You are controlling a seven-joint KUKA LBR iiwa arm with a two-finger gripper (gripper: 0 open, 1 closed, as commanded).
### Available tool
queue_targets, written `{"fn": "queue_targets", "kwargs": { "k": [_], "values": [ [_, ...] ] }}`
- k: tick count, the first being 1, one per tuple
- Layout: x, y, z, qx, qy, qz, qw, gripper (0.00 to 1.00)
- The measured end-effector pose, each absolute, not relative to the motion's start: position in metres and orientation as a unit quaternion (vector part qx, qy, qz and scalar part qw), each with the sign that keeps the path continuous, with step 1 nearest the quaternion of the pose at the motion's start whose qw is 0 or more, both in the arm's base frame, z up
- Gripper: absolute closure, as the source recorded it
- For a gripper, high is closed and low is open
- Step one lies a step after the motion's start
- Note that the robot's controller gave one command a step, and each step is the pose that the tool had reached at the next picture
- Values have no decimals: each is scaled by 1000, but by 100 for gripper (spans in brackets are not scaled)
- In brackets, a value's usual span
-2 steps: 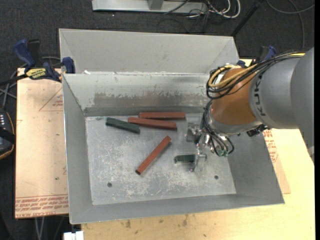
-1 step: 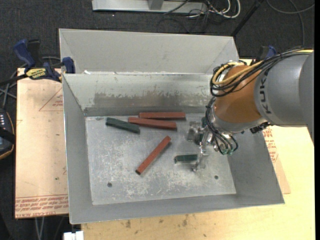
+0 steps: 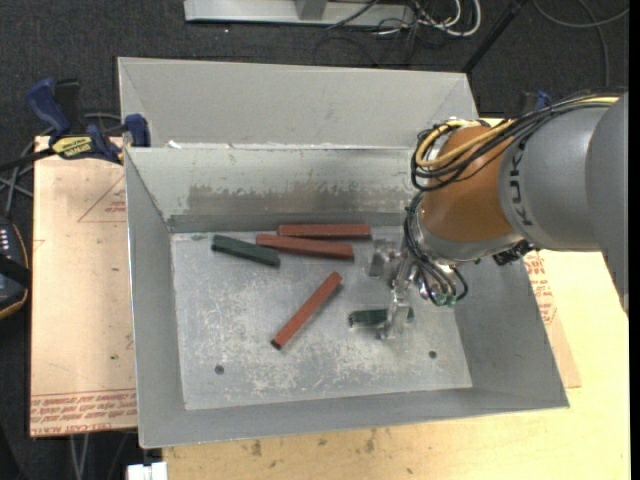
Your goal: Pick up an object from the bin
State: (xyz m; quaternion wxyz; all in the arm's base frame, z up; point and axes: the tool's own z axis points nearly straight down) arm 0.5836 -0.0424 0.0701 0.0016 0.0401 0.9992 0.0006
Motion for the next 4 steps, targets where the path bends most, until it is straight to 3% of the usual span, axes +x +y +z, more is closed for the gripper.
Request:
{"fn": "queue_targets", "kwargs": {
  "k": [1,3,4],
  "values": [
    [578,-51,72,25,1000,0,1,100],
    [577,-51,76,25,1000,1,-1,100],
    [575,-50,96,25,1000,1,-5,100]
  ]
}}
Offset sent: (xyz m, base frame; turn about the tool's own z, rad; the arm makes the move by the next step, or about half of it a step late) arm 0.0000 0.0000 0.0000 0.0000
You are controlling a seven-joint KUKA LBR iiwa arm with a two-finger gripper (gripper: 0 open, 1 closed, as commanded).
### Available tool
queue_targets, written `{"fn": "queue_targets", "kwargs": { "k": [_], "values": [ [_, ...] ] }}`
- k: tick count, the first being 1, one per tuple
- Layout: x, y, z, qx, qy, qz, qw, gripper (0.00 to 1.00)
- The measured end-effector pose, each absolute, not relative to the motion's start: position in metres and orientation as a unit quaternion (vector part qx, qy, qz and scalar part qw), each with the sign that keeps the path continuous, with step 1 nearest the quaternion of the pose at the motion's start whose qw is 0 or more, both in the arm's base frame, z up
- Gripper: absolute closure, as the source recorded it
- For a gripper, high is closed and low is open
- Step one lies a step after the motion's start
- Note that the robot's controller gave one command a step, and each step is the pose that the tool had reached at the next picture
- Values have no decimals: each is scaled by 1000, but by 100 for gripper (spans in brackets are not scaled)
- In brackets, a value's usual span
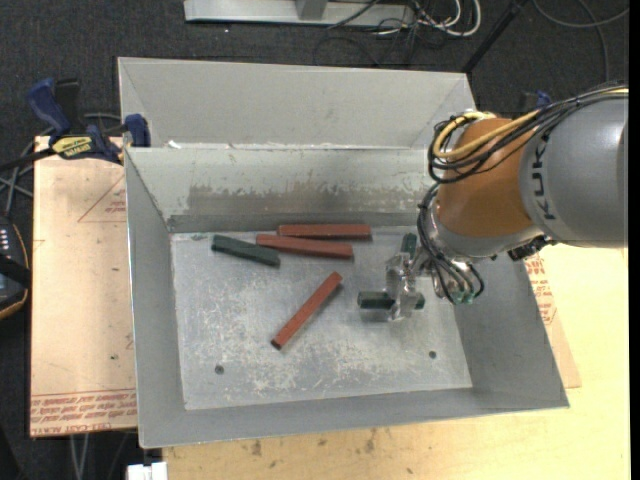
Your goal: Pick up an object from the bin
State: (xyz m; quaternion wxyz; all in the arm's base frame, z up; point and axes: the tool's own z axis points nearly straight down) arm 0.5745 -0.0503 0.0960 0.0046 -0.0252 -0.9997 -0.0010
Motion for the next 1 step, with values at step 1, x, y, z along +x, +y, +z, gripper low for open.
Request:
{"fn": "queue_targets", "kwargs": {
  "k": [1],
  "values": [
    [577,-50,120,-25,-1000,-1,1,100]
  ]
}}
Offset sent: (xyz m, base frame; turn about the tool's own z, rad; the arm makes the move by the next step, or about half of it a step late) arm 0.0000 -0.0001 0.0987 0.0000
